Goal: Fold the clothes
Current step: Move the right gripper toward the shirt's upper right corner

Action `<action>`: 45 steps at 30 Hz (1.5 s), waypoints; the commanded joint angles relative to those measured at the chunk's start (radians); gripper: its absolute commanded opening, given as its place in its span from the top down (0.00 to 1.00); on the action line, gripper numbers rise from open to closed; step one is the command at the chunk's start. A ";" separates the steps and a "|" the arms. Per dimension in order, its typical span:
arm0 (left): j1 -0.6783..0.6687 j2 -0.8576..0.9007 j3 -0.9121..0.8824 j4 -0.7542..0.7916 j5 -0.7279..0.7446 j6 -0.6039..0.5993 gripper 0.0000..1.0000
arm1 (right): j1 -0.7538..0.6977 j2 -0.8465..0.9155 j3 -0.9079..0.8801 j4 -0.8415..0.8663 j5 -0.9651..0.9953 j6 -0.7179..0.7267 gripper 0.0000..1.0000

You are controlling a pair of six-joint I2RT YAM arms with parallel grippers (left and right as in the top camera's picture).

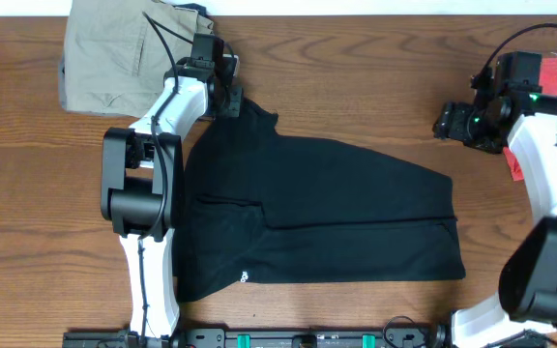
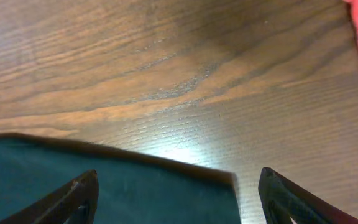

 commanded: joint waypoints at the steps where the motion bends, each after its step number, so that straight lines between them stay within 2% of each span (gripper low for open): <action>1: 0.003 0.040 -0.051 -0.018 -0.048 -0.003 0.94 | 0.016 0.079 0.011 0.009 -0.008 -0.034 0.20; 5: 0.003 0.040 -0.051 -0.019 -0.048 -0.002 0.94 | 0.016 0.146 0.011 0.013 -0.010 -0.032 0.29; 21: 0.003 0.040 -0.051 -0.015 -0.048 -0.028 0.93 | 0.097 0.308 0.011 -0.002 -0.022 -0.032 0.28; 23: 0.003 0.040 -0.051 -0.015 -0.048 -0.028 0.94 | 0.100 0.312 0.011 -0.001 -0.022 -0.032 0.35; 26: 0.003 0.040 -0.051 -0.015 -0.048 -0.028 0.94 | 0.100 0.312 0.011 -0.005 -0.023 -0.032 0.56; 28: 0.003 0.040 -0.051 -0.014 -0.048 -0.028 0.94 | 0.100 0.312 0.011 -0.015 -0.022 -0.025 0.62; 36: 0.003 0.040 -0.051 -0.014 -0.048 -0.028 0.93 | 0.100 0.311 0.011 -0.067 -0.023 -0.026 0.51; 42: 0.003 0.040 -0.051 -0.014 -0.048 -0.028 0.93 | 0.100 0.311 0.011 -0.156 -0.022 -0.076 0.35; 45: 0.003 0.040 -0.051 -0.014 -0.048 -0.028 0.93 | 0.100 0.311 0.011 -0.178 -0.023 -0.082 0.34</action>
